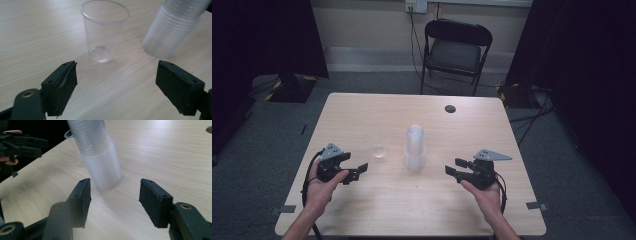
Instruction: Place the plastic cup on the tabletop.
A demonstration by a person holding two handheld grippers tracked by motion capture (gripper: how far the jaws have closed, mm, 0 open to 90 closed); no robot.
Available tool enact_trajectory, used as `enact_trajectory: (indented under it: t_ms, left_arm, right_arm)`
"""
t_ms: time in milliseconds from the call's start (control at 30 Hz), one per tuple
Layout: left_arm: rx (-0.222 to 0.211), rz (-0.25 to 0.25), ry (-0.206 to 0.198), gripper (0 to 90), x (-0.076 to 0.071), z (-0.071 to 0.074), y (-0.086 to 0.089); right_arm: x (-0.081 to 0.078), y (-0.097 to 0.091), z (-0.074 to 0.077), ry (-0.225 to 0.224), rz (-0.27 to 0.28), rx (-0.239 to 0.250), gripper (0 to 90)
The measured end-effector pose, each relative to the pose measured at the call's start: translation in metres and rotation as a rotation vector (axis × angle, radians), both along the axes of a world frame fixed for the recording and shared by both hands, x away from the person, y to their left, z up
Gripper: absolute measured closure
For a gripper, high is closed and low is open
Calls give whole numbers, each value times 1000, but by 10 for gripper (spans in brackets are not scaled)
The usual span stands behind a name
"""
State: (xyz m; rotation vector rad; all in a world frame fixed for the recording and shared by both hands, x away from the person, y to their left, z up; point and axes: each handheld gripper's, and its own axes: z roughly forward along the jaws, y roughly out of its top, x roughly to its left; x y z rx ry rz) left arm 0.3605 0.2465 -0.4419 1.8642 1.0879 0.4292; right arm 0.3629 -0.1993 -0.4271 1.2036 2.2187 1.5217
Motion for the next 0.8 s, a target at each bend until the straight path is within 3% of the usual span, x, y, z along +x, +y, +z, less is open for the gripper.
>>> enact_trajectory:
  t_ms: [167, 300, 400, 533, 633, 800]
  left_arm:
    - [16, -28, 20, 171, -17, 1, -10]
    - [9, -18, 30, 171, -32, 6, -19]
    - [26, -32, 21, 169, -42, 4, -29]
    - [29, -86, 20, 169, -55, -3, -39]
    - [54, -111, 19, 169, -61, -14, -40]
    - [65, -84, 35, 169, -56, -23, -32]
  right_arm:
    - [-4, -7, 0, -1, -14, -23, 411]
    - [-10, -16, -2, -3, -22, -60, 404]
    - [-13, -23, -6, -2, -34, -66, 401]
    - [-17, -29, -10, 2, -49, -68, 391]
    - [-19, -33, -12, -6, -67, -58, 374]
    - [-21, -39, -17, -23, -89, -89, 321]
